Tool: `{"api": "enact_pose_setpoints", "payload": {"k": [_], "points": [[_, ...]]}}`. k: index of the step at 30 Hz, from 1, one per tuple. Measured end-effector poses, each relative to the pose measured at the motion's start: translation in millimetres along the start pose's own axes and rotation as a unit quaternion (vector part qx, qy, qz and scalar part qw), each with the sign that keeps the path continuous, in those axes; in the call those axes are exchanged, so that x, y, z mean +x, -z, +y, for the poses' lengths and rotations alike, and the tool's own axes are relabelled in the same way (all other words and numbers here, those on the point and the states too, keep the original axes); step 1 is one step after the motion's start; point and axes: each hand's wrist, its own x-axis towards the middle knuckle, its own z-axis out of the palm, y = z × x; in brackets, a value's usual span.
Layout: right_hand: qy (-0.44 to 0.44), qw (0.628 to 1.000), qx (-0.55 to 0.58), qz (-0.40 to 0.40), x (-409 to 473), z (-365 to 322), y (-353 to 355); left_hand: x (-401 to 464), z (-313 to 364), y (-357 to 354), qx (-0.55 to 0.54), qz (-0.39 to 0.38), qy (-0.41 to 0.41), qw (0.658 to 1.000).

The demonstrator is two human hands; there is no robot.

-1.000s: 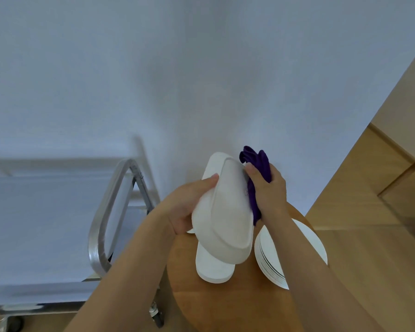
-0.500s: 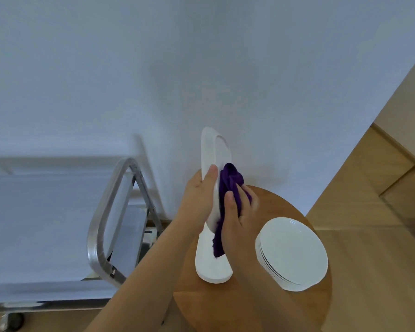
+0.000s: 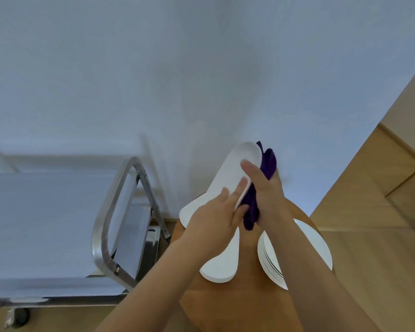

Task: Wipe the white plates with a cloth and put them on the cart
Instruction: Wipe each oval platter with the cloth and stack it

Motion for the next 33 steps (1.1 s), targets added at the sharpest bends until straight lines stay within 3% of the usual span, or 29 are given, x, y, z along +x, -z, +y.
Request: {"api": "enact_pose_setpoints", "payload": {"k": [3,5,7,9,11,13,14,15,17,19,21,23,26,29,31,33], "points": [[-0.043,0.998,0.035,0.037,2.1,4.4,3.0,7.0,-6.1,5.6,0.188,-0.046,0.002,0.981],[-0.07,0.993,0.071,0.066,3.7,11.6,7.5,7.5,-11.6,10.0,0.15,-0.033,0.049,0.987],[-0.091,0.986,0.11,0.086,5.5,16.3,12.9,4.6,-20.6,13.0,0.028,0.091,0.102,0.99],[-0.108,0.98,0.139,0.096,7.0,19.6,17.2,2.4,-31.6,11.6,-0.081,0.24,0.17,0.952],[-0.126,0.977,0.149,0.092,8.1,22.5,18.5,4.0,-41.0,10.9,-0.314,0.26,0.274,0.871],[-0.135,0.978,0.134,0.084,8.8,24.1,18.9,5.5,-46.7,12.7,-0.595,0.212,0.333,0.7],[-0.14,0.98,0.124,0.075,8.3,24.0,19.4,4.6,-50.1,12.6,-0.681,0.197,0.334,0.621],[-0.145,0.981,0.113,0.066,7.8,23.2,20.5,3.0,-53.8,12.7,-0.713,0.196,0.332,0.585],[-0.152,0.984,0.063,0.069,6.9,20.4,22.7,1.3,-59.0,14.1,-0.7,0.215,0.326,0.597],[-0.129,0.983,-0.03,0.127,8.3,21.4,26.3,0.9,-64.9,15.4,-0.658,0.245,0.328,0.632],[-0.056,0.969,-0.085,0.224,10.8,22.8,29.4,0.1,-67.1,18.5,-0.628,0.26,0.329,0.656],[0.04,0.959,-0.114,0.255,11.9,20.4,26.5,-1.7,-64.3,17.4,-0.598,0.265,0.319,0.686],[0.152,0.927,-0.295,0.172,19.8,23.3,14.4,-1.3,-51.0,9.3,-0.591,0.248,0.286,0.712],[0.159,0.823,-0.534,0.106,23.8,39.4,-2.8,5.4,-37.8,3.3,-0.567,0.235,0.271,0.742],[0.17,0.789,-0.58,0.108,19.7,47.6,-16.3,9.1,-34.7,0.8,-0.54,0.238,0.259,0.765],[0.183,0.792,-0.576,0.088,13.5,51.1,-27.6,11.6,-36.5,2.3,-0.531,0.24,0.258,0.771]]}}
